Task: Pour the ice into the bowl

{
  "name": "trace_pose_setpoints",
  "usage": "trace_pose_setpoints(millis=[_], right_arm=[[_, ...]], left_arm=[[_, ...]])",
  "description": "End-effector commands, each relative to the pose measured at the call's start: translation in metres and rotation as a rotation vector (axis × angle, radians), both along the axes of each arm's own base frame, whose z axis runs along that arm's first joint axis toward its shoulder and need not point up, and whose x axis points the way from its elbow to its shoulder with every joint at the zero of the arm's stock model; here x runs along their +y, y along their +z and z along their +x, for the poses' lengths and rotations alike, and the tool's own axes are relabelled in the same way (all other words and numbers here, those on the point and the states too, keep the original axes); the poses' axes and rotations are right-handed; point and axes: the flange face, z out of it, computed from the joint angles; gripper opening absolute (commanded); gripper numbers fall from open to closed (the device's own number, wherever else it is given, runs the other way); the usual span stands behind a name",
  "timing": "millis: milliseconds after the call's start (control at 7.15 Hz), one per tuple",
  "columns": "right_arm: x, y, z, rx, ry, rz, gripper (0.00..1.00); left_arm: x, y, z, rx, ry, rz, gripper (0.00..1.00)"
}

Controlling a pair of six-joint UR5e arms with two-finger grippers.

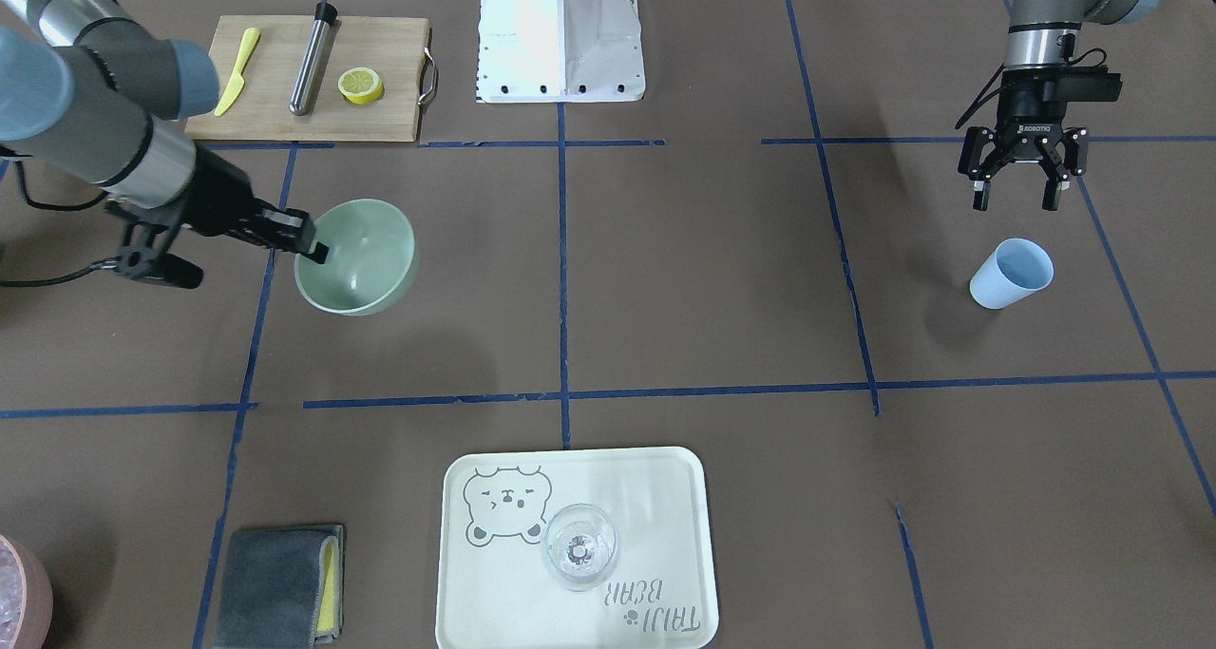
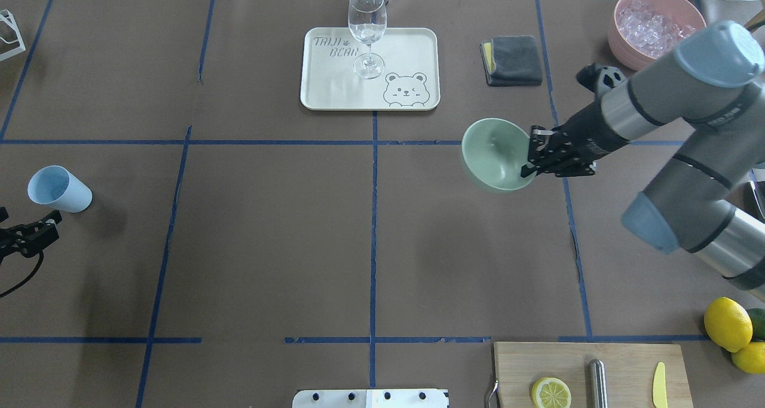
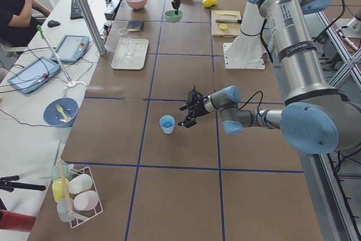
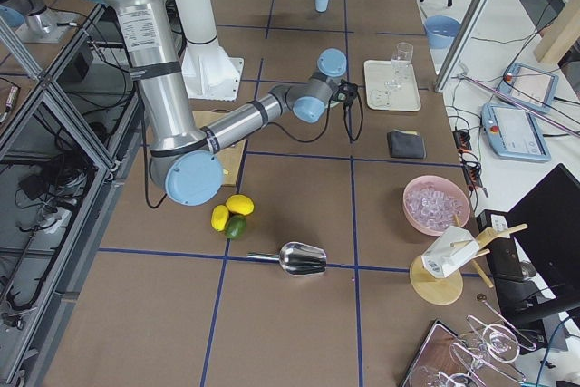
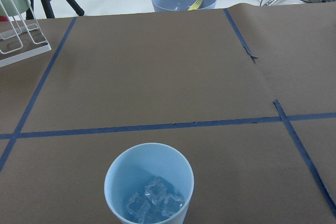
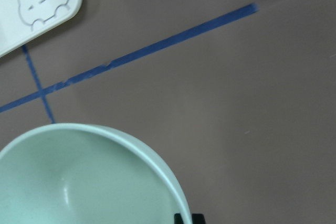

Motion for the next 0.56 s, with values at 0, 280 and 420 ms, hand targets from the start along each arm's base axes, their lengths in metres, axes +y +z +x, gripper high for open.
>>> trace_pose_setpoints(millis=[0,280,420], right_arm=[[0.023,-0.104,-0.088,0.033,0.009,-0.034,0.00],[0.045,-0.147,-0.131,0.044,0.022,-0.012,0.00],[0.051,-0.157,-0.142,0.037,0.021,-0.017,0.00]], left_arm=[[0.002,0.029,-0.004,-0.021,-0.046,0.028,1.00],[-0.008,0.025,0.020,0.011,-0.088,0.056,1.00],[-0.010,0.028,0.031,0.009,-0.091,0.062,1.00]])
